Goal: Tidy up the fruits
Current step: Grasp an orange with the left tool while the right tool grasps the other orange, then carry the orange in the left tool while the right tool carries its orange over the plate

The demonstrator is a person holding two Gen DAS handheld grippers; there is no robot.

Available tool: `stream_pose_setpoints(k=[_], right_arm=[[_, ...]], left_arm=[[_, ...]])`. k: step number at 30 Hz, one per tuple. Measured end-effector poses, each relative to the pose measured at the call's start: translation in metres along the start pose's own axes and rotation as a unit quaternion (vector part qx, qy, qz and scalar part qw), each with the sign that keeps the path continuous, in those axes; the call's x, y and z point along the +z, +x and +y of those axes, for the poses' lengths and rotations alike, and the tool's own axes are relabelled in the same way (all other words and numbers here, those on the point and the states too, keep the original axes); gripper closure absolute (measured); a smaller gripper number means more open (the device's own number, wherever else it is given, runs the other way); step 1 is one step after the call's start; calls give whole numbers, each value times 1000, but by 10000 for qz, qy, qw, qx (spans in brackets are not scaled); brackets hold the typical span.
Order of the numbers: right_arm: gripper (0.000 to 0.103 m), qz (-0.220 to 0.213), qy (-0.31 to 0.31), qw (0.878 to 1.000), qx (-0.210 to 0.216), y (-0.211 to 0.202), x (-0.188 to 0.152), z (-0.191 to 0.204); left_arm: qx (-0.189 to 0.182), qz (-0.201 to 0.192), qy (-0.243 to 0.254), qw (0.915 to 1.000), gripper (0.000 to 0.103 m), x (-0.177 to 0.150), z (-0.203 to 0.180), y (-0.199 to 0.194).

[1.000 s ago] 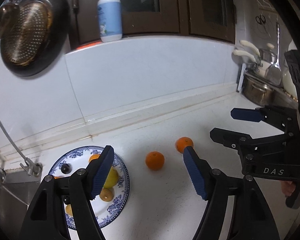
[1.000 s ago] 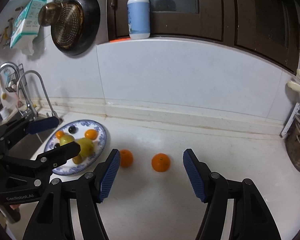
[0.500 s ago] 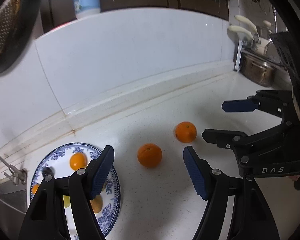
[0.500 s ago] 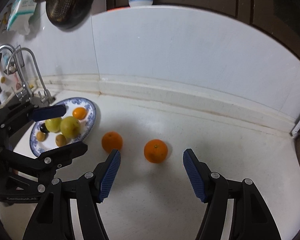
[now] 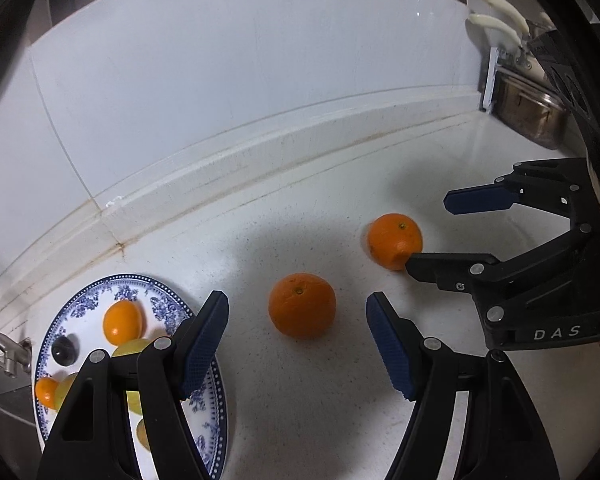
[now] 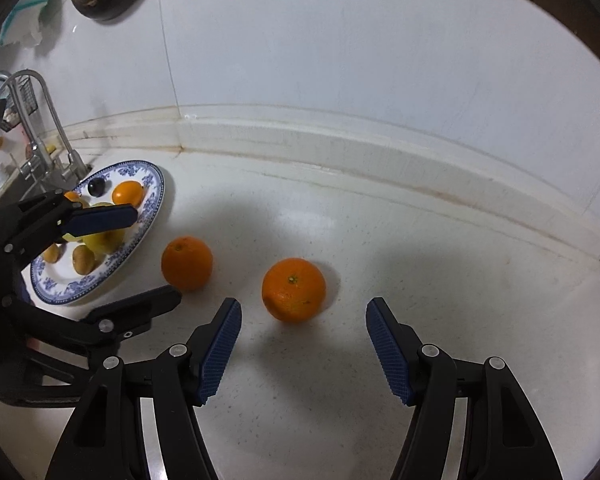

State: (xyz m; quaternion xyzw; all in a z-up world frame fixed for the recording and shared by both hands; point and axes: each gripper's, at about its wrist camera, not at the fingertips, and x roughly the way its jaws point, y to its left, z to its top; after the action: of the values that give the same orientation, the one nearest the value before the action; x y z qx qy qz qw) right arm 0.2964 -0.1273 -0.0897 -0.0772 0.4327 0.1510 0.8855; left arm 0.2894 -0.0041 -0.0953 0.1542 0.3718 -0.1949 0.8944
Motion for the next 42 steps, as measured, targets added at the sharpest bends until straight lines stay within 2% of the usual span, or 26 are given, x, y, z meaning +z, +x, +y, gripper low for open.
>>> stream_pose_setpoints(k=[8,10,14,16,17,18,29,42], right_arm=[[38,152,91,9998,106,18,1,-6],[39,157,71,9998,133,19,1,-6],[49,204,24,9996,200,25,2,-6],[52,211,38,9994,263,27,2,-6],[57,203,46,9993,320,27,1,-6],[61,192,59,9991,364,26,1,-5],[61,55,125,9996,257,19,-3,-2],[61,-205,249,9992,236,-16,-6,10]], left_arm=[[-9,156,-74,9999,36,0,2,16],[-31,191,-89,9998,43,0,3,19],[-118,235,-115,9996,52,0,3,22],[-185,259,-104,9994,62,0,4,24],[-228,265,-110,9993,63,0,3,24],[-218,262,-111,9994,63,0,3,23],[-205,199,-371,9989,63,-4,5,2],[-133,-25,-722,9973,63,-8,11,-36]])
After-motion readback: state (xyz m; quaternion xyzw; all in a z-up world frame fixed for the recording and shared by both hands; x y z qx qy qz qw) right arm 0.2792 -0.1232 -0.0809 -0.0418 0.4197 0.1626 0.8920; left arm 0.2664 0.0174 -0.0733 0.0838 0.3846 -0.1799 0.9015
